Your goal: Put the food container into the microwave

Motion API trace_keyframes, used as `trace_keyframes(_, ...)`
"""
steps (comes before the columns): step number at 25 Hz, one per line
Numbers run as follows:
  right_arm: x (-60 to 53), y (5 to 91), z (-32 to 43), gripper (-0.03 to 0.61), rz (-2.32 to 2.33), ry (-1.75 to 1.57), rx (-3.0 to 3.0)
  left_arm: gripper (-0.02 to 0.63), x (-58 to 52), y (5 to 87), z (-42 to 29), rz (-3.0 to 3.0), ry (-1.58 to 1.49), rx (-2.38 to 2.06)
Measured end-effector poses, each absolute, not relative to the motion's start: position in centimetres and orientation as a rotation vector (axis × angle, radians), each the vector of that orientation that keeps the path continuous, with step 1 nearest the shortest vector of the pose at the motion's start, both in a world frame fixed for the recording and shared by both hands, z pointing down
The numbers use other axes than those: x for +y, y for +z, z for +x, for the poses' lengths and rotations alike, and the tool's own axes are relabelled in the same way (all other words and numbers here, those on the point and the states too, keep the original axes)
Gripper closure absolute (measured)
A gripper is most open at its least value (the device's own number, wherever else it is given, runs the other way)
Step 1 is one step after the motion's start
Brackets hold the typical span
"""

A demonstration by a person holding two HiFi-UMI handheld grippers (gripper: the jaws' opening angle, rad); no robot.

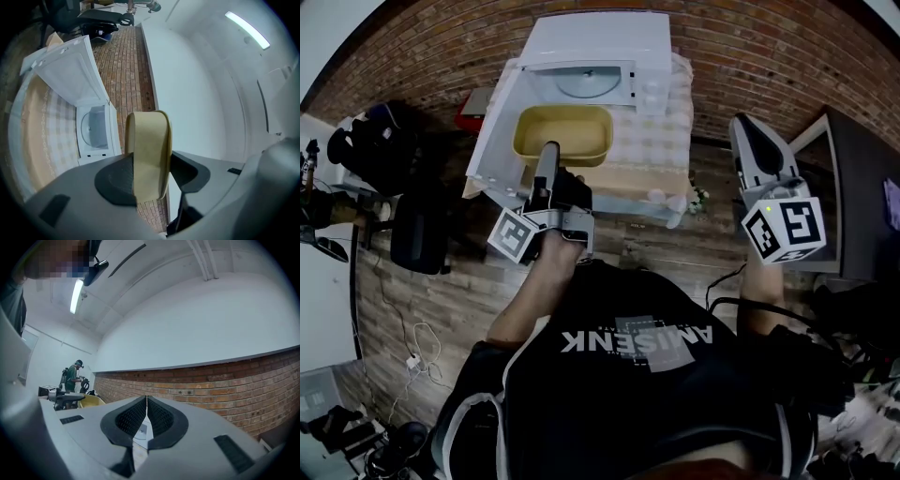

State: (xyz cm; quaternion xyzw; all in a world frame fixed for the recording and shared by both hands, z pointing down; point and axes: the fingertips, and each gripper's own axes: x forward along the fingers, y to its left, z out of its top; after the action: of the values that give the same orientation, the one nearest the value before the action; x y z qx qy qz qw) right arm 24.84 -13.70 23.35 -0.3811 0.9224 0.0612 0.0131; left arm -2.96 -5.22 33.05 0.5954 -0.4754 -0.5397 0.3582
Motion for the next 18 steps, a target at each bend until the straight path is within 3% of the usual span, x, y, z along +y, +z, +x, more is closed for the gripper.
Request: trace_keyframes(18, -19.9, 22.2, 17.5, 0.535, -1.232, 0.198, 2.874, 0.385, -12.7, 30.2, -7.5, 1.724, -1.303, -1.173)
